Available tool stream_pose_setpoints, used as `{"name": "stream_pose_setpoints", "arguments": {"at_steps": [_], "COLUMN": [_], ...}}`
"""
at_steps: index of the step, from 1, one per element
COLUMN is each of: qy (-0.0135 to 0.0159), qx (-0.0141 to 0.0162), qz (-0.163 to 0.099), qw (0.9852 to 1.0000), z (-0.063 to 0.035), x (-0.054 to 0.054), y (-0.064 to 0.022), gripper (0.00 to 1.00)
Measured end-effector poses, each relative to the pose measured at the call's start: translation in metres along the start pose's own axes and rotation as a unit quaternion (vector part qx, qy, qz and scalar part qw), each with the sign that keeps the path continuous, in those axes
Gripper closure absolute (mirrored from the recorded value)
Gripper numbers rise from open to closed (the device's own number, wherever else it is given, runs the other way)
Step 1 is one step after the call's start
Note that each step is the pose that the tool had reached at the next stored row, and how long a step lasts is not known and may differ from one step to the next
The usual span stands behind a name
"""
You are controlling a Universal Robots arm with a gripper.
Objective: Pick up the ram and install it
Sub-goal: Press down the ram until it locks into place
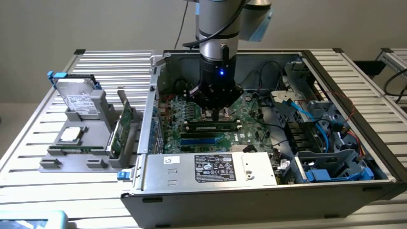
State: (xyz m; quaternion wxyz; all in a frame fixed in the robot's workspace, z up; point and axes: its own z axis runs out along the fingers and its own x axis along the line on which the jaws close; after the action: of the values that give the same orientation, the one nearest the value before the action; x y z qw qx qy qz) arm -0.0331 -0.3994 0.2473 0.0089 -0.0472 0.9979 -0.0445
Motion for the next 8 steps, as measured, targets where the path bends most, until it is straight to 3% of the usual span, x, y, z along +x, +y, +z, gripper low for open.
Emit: {"name": "stream_pose_setpoints", "arguments": {"at_steps": [8], "qy": [0.0046], "qx": [0.0007], "qz": [0.051], "qw": [0.9987], "z": [0.0001], "x": [0.0], "y": [0.0], "gripper": [0.89]}}
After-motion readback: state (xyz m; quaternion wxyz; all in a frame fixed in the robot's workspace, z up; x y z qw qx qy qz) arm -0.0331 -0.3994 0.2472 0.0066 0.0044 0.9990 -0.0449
